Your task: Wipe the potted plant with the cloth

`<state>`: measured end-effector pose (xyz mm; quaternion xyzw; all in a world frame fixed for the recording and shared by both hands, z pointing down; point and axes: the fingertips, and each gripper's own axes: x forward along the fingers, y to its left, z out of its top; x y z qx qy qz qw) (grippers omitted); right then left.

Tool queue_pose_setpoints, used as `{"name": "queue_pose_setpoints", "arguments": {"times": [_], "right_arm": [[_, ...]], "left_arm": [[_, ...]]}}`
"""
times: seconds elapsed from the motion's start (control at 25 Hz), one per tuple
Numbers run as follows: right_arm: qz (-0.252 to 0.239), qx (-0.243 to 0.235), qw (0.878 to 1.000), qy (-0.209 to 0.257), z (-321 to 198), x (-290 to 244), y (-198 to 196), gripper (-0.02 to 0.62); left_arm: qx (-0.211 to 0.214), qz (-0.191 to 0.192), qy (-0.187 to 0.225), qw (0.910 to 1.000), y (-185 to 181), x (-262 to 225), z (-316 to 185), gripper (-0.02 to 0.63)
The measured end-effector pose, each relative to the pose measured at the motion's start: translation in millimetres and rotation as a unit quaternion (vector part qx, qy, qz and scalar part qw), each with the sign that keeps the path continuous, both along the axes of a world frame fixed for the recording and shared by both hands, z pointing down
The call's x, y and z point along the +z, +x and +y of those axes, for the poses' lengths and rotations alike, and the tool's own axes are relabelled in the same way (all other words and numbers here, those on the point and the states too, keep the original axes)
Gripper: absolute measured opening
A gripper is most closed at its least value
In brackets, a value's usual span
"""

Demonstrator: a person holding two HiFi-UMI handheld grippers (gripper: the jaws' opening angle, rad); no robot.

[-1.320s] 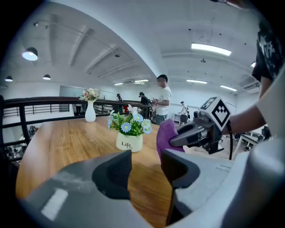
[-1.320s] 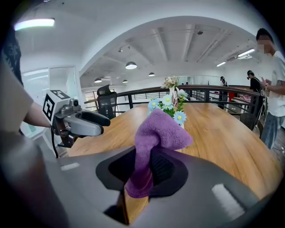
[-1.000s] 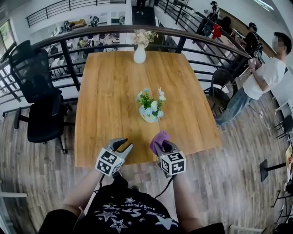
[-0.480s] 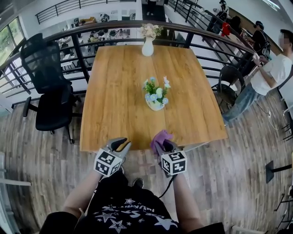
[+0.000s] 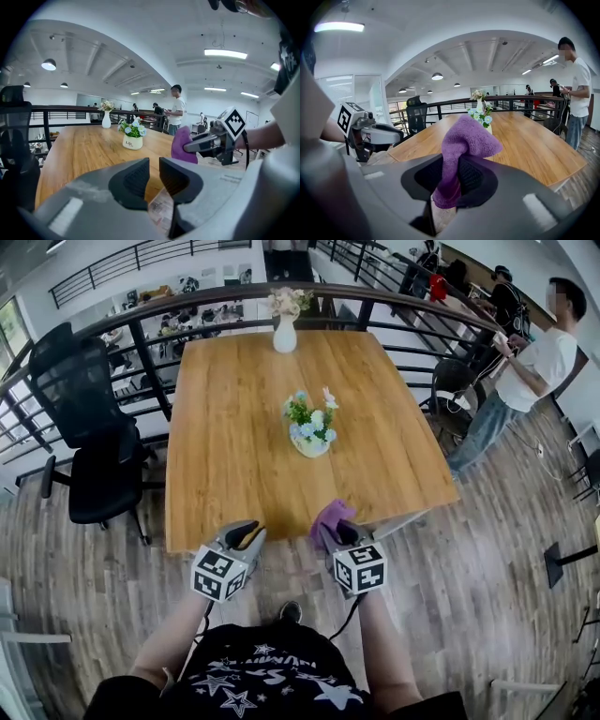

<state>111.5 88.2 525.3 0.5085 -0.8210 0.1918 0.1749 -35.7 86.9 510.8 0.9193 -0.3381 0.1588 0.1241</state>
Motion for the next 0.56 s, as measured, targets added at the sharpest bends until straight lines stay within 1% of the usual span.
{"name": "queue_pose_setpoints", "arguments": {"times": [0.16,0.28,0.4,0.56], "right_arm": [[0.001,0.014,1.000,0.001,10.2,-2.8,-23.3,0.080],[0.005,0.020,1.000,0.002,20.0,-5.3,-46.2,0.080],[0.013,0.021,1.000,0.000,32.3,-4.4,-72.0,0.081],[0.024,0.012,1.000,-0.006,52.6,0.8,-111.6,0.081]], "left_arm": [[0.003,0.004,0.000,1.0000,-31.5,-3.7,16.8,0.054],[-0.004,0.007,0.003,1.0000,-60.8,-6.0,25.6,0.014],[-0.014,0.020,0.001,0.9997,-88.0,-6.7,32.7,0.003],[-0.004,0.024,0.005,0.9997,-117.6,-9.2,52.6,0.003]]}}
